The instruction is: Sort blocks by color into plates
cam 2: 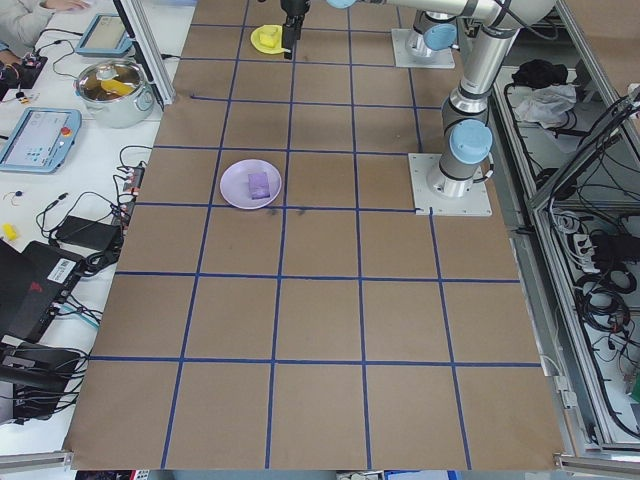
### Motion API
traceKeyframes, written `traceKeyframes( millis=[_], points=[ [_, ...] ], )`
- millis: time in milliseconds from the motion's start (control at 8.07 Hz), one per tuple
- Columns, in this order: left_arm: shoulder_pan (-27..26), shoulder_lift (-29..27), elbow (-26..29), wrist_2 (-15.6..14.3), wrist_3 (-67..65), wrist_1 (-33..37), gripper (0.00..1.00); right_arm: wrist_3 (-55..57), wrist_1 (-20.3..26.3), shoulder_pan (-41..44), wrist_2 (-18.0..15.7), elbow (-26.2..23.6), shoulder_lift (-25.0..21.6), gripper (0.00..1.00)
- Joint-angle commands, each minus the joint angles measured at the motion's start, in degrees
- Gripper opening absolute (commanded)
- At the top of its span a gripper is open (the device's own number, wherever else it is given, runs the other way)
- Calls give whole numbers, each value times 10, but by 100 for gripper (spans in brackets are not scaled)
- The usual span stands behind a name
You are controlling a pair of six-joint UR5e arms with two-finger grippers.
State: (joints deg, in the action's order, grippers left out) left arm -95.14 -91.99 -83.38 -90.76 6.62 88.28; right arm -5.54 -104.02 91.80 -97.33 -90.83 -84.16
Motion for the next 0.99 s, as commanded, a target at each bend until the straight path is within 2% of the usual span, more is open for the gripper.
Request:
traceKeyframes(
  millis=[0, 248, 372, 495, 867],
  points=[
    [-5, 10, 1, 1, -1, -4, 100, -8, -17, 0, -5, 5, -2, 100],
    [-1, -9, -3, -5, 1, 1, 100, 2, -20, 0, 6, 6, 3, 100],
    [4, -28, 6, -37, 1, 3, 100, 1, -48, 0, 5, 6, 27, 100],
    [5, -31, 6, -42, -4, 4, 100, 0, -83, 0, -2, 6, 42, 100],
    [5, -30, -1, -44, -4, 4, 100, -9, -82, 0, -1, -2, 55, 100]
  ],
)
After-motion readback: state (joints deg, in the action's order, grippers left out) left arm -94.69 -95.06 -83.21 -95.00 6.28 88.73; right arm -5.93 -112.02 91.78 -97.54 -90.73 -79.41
